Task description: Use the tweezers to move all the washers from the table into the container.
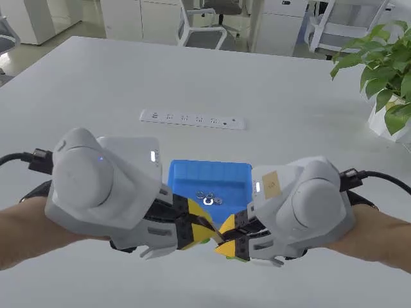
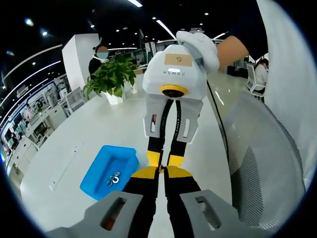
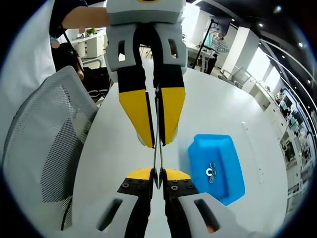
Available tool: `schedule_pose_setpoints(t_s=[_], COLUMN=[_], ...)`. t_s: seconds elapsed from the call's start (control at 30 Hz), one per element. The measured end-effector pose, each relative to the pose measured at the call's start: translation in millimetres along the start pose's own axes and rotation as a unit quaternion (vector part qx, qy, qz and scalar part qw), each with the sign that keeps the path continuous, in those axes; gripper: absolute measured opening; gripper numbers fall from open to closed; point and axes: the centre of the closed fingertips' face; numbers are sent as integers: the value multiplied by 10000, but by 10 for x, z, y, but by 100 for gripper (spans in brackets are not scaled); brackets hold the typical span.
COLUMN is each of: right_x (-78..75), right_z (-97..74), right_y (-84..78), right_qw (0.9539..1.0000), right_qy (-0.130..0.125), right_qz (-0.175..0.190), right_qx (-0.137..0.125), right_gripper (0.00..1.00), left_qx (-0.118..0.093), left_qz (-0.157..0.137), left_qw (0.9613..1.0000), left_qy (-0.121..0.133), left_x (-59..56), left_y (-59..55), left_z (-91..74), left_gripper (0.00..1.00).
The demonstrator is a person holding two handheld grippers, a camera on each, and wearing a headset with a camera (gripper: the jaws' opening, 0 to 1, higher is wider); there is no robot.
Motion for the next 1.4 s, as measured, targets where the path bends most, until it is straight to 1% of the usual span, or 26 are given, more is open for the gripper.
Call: schedule_pose_setpoints(t_s=[0.1, 0.17, 0.2, 0.3, 0.33, 0.43, 0.63, 0.73, 0.8, 0.87, 0.97, 1.03, 1.07, 1.23, 1.3, 1.33, 1.4], right_x=[12, 22, 26, 32, 35, 50, 30, 5, -9, -11, -3, 8, 11, 8, -3, -15, -15], right_z=[-1, -3, -7, -19, -23, -19, 11, 20, 26, 39, 69, 81, 87, 109, 131, 156, 198], right_y=[-8, -13, -22, -38, -43, -67, -129, -142, -144, -161, -198, -209, -216, -282, -316, -345, -388], right_qw=[10000, 9999, 9999, 9999, 9999, 9998, 9996, 9995, 9996, 9995, 9993, 9993, 9992, 9992, 9991, 9990, 9986], right_qy=[36, 62, 70, 92, 101, 138, 144, 148, 154, 169, 207, 240, 247, 255, 261, 277, 330], right_qz=[-56, -81, -101, -97, -89, -90, -85, -88, -72, -86, -54, 10, 16, 115, 90, 140, 203], right_qx=[44, 66, 90, 102, 99, 124, 224, 250, 240, 268, 300, 301, 302, 298, 310, 326, 353], right_gripper=[8, 8, 8, 8, 8, 8, 8, 8, 8, 8, 9, 9, 9, 9, 9, 9, 9], left_qx=[56, 73, 123, 316, 325, 287, 336, 410, 515, 490, 494, 608, 632, 632, 667, 698, 697], left_qz=[100, 93, 33, 142, 137, 50, -73, -58, -71, -124, -186, -152, -146, -287, -313, -336, -464], left_qw=[9999, 9999, 9999, 9994, 9994, 9995, 9994, 9991, 9986, 9987, 9985, 9980, 9978, 9974, 9971, 9968, 9963], left_qy=[-42, -67, -80, -63, -62, -75, -83, -100, -94, -89, -107, -125, -135, -182, -185, -178, -197], left_x=[-16, -25, -28, -23, -25, -30, 0, 23, 39, 42, 37, 35, 33, 50, 63, 72, 73], left_y=[-15, -25, -47, -153, -172, -215, -331, -383, -437, -447, -506, -586, -606, -672, -732, -771, -814], left_z=[1, 1, 0, 6, 10, 25, 92, 117, 125, 137, 175, 202, 215, 272, 313, 342, 373], left_gripper=[8, 8, 8, 8, 8, 8, 8, 8, 8, 8, 8, 8, 7, 8, 7, 7, 8])
Point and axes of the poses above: the centre of the closed fingertips' face, and the gripper's own axes: z roughly forward along the fingers, x roughly to its left, y roughly out of its top, and after that the axes turned 3 degrees about -x, right-handed
